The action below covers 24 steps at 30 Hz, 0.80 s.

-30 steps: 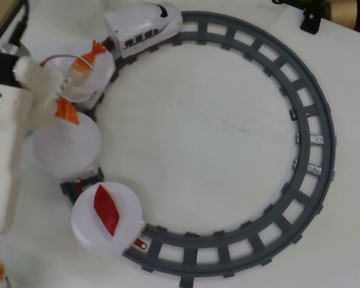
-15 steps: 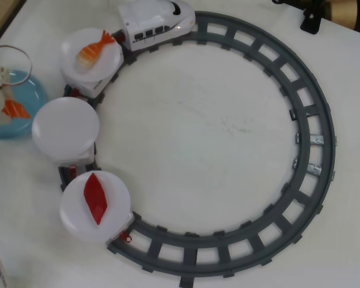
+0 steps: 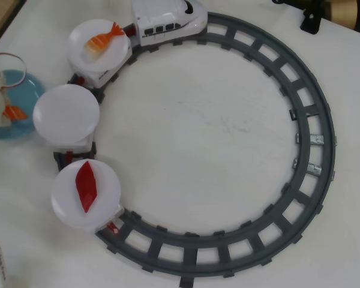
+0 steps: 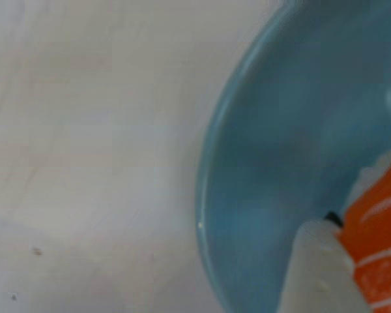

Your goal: Pick up the sushi from the Shinkansen and put it on the blue dish

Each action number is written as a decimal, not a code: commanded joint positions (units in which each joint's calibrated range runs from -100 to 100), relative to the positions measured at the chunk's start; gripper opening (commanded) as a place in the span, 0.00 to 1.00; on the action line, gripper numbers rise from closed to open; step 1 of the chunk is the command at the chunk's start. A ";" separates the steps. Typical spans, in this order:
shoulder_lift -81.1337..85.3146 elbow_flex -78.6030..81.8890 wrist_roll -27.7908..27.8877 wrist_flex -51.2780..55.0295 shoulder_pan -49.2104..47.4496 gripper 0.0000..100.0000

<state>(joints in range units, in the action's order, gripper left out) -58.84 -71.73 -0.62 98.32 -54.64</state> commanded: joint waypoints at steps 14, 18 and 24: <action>13.25 -2.21 1.56 0.92 -0.38 0.27; 22.88 7.71 1.14 0.92 -0.56 0.27; 37.39 26.46 0.46 0.92 -0.12 0.26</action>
<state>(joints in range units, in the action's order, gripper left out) -32.01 -52.06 0.31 98.32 -55.37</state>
